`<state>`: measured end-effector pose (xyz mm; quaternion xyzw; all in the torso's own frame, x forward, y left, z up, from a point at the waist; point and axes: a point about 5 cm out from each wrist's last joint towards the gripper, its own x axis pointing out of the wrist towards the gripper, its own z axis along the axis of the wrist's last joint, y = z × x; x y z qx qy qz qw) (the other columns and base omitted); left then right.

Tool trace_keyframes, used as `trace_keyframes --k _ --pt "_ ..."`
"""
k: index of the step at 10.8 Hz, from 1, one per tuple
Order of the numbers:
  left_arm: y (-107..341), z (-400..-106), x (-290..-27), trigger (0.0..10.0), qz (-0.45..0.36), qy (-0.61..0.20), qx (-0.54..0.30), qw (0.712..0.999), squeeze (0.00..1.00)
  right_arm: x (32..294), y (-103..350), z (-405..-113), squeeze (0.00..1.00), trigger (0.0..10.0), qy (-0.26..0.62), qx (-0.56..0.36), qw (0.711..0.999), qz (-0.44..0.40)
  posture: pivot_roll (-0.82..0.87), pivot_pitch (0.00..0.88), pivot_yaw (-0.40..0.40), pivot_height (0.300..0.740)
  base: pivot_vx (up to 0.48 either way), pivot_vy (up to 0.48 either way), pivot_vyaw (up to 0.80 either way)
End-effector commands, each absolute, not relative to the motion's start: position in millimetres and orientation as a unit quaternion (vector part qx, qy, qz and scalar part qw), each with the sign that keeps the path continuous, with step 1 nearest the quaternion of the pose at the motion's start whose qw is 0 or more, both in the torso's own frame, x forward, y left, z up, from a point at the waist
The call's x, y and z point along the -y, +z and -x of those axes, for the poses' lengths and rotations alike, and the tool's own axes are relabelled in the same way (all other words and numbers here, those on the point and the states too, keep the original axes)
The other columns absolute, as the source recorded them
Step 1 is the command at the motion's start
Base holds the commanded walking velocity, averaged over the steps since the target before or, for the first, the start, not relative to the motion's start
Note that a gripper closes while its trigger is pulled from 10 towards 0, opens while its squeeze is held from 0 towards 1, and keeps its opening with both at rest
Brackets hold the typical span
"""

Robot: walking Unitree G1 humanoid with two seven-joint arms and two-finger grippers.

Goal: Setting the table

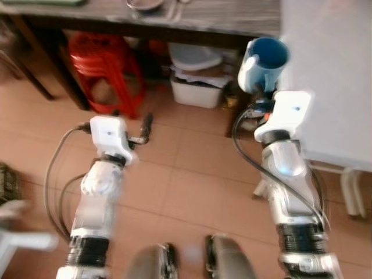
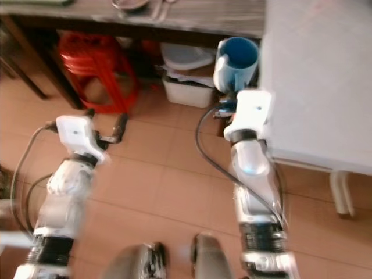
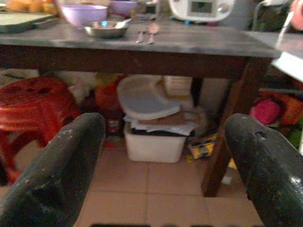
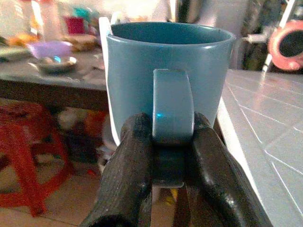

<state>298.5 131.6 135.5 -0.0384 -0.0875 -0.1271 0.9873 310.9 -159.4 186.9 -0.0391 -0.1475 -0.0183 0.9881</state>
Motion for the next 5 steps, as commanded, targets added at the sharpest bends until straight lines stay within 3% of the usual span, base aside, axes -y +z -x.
trace_keyframes --k 1,5 --pt "135.9 -298.1 -138.7 10.0 0.029 -0.119 0.09 0.988 0.0 154.3 196.7 -310.5 0.0 10.0 -0.012 0.17 0.985 0.034 -0.06 0.174 0.049 0.74 0.469 0.0 0.0" --pt "136.0 -298.6 -133.9 10.0 0.023 -0.122 0.093 0.988 0.0 147.2 200.7 -308.7 0.0 10.0 0.006 0.187 0.98 0.068 -0.07 0.175 0.05 0.74 0.48 0.0 0.0"
